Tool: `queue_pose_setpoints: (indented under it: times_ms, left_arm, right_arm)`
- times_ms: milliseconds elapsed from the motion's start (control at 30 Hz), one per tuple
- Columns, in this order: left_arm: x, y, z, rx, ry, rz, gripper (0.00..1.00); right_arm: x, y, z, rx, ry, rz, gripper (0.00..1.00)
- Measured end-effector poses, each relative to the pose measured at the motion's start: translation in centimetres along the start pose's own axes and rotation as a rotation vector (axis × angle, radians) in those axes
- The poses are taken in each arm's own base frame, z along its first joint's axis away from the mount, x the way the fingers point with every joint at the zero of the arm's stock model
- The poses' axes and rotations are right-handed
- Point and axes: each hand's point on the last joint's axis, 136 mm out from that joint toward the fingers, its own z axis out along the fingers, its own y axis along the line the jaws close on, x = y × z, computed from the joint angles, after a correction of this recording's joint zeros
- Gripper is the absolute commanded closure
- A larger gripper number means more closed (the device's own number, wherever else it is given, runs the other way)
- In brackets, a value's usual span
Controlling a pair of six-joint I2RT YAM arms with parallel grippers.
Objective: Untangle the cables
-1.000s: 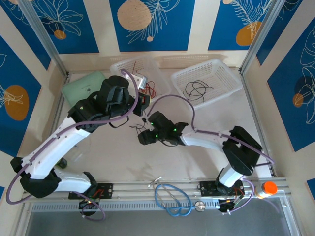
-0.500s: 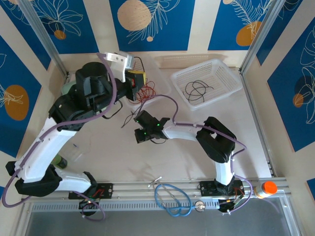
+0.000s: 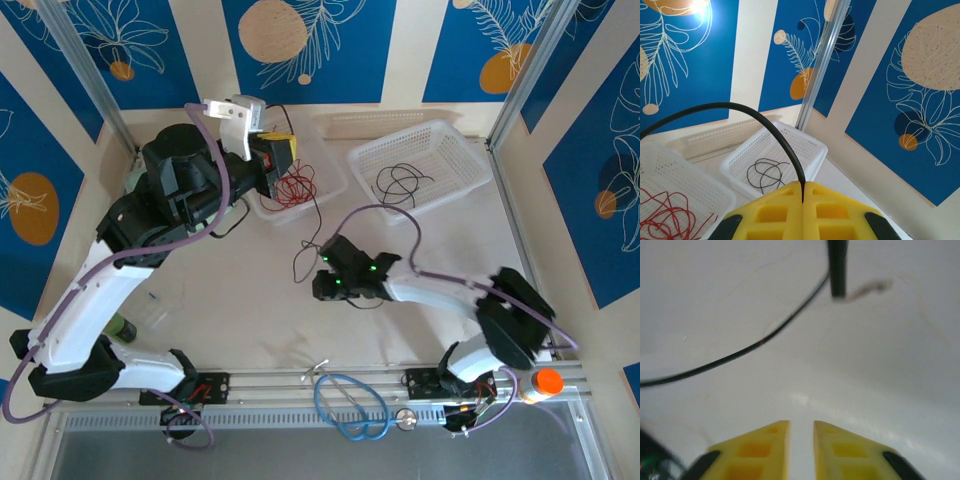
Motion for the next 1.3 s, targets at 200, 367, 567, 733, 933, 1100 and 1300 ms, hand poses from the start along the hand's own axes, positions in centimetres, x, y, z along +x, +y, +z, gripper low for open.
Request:
queue_pose_setpoints:
  times_ms: [200, 367, 567, 733, 933, 1100, 1300]
  left_arm:
    - [1.3, -0.3, 1.7, 0.022, 0.033, -0.029, 1.0]
    - [1.8, -0.7, 3.0, 0.043, 0.046, -0.053, 1.0]
    - [2.3, -1.4, 4.0, 0.065, 0.057, -0.068, 1.0]
    - [2.8, -1.9, 4.4, 0.078, 0.068, -0.066, 1.0]
    - [2.9, -2.6, 4.3, 0.102, 0.071, -0.066, 1.0]
    - [2.7, -3.1, 4.3, 0.117, 0.067, -0.069, 1.0]
    - [2.3, -3.5, 4.4, 0.127, 0.058, -0.069, 1.0]
  right_arm:
    - [0.7, 0.6, -5.9, -0.142, -0.119, 0.08, 0.25]
    - [0.4, 1.2, -8.5, -0.258, -0.213, 0.184, 0.03]
    - [-0.4, 2.6, -7.7, -0.333, -0.263, 0.316, 0.01]
    - [-2.8, 5.0, -7.7, -0.281, -0.359, 0.235, 0.01]
    - [-9.0, 7.3, -9.9, -0.129, -0.615, 0.099, 0.02]
    - [-12.2, 3.8, -6.8, 0.088, -0.671, 0.073, 0.08]
    - [-12.3, -0.6, -2.2, 0.263, -0.599, 0.06, 0.16]
